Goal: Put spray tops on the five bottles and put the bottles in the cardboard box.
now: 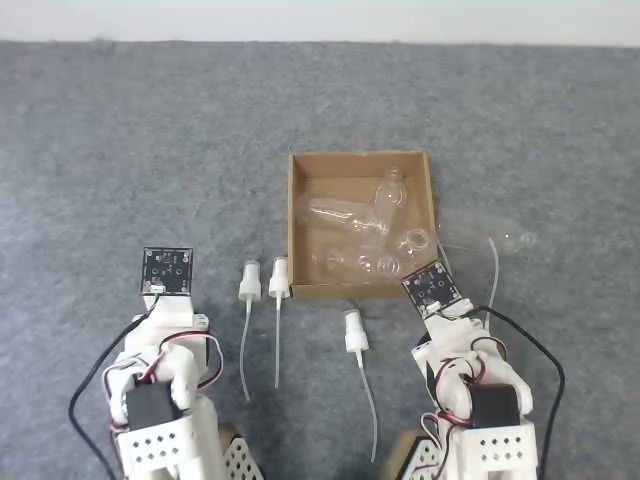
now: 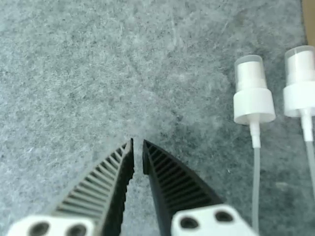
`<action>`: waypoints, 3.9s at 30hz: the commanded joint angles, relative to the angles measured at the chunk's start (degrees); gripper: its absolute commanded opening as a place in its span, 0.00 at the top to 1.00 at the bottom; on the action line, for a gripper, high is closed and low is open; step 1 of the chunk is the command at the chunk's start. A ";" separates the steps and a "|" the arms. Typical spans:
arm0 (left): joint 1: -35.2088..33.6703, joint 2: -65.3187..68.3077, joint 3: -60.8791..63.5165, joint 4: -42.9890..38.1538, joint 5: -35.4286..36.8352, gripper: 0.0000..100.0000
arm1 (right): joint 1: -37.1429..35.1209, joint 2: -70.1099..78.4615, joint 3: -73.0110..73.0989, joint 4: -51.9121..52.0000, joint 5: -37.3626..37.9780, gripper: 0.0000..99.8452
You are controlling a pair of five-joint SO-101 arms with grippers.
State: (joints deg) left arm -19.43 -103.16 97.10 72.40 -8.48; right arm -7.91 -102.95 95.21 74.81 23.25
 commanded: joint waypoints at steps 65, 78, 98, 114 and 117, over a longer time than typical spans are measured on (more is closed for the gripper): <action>-0.26 -1.23 -0.57 0.09 -0.44 0.97 | 2.77 -1.01 1.14 -7.87 0.88 0.99; 1.14 -1.23 -0.57 0.09 -0.44 0.97 | 16.57 -1.10 1.23 -7.96 16.79 0.99; 1.14 -1.23 -0.57 0.09 -0.44 0.97 | 3.82 -0.92 1.23 -4.88 17.23 0.99; 1.14 -1.23 -0.57 0.09 -0.44 0.97 | 3.91 -1.01 1.23 0.13 17.32 0.99; 1.14 -1.23 -0.57 0.09 -0.44 0.97 | 3.91 -1.01 1.23 0.13 17.32 0.99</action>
State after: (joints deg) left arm -18.55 -103.16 97.10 72.40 -8.48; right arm -3.87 -102.95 95.21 74.73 39.25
